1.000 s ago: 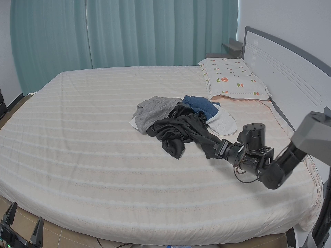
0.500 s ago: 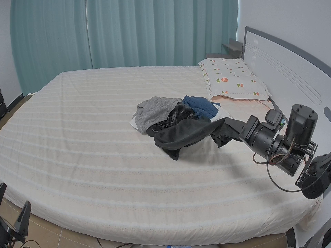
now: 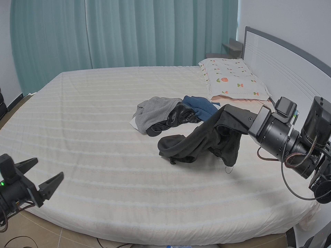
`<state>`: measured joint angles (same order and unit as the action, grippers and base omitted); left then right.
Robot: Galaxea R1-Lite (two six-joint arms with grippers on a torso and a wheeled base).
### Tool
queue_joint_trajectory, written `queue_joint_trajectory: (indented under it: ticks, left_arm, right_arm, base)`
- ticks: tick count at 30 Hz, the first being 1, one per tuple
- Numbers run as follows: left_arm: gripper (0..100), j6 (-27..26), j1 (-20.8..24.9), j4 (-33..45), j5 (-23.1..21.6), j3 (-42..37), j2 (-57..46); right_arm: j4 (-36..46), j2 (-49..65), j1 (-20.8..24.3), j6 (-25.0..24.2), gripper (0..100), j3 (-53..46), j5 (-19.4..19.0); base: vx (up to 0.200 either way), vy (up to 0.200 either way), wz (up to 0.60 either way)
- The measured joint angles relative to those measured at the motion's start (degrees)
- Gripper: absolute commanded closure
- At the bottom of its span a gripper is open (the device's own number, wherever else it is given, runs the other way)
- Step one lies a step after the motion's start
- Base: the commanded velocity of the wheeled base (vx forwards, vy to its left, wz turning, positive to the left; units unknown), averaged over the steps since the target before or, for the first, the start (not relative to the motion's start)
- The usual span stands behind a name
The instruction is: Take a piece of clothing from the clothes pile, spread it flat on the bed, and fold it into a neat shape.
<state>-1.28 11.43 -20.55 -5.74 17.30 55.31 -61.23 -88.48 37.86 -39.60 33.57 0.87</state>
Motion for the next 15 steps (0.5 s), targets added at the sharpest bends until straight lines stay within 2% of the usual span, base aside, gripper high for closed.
queue_joint_trajectory:
  ticks: [6, 10, 15]
  left_arm:
    - [0, 3.0, 9.05, -9.91, 2.82, 0.52, 17.2]
    - [0, 6.03, 14.75, -19.26, 6.23, 0.78, 29.28]
    - [0, 10.06, 21.8, -26.77, 10.45, 2.32, 42.9]
  right_arm:
    - [0.06, 0.52, 1.27, 0.44, 100, 0.18, -0.05]
    - [0.11, 0.55, 1.83, 0.6, 100, 0.41, -0.02]
    - [0.17, 0.69, 2.23, 0.9, 100, 0.94, 0.04]
  base:
    - [0.0, 0.0, 0.0]
    - [0.0, 0.0, 0.0]
    - [0.0, 0.0, 0.0]
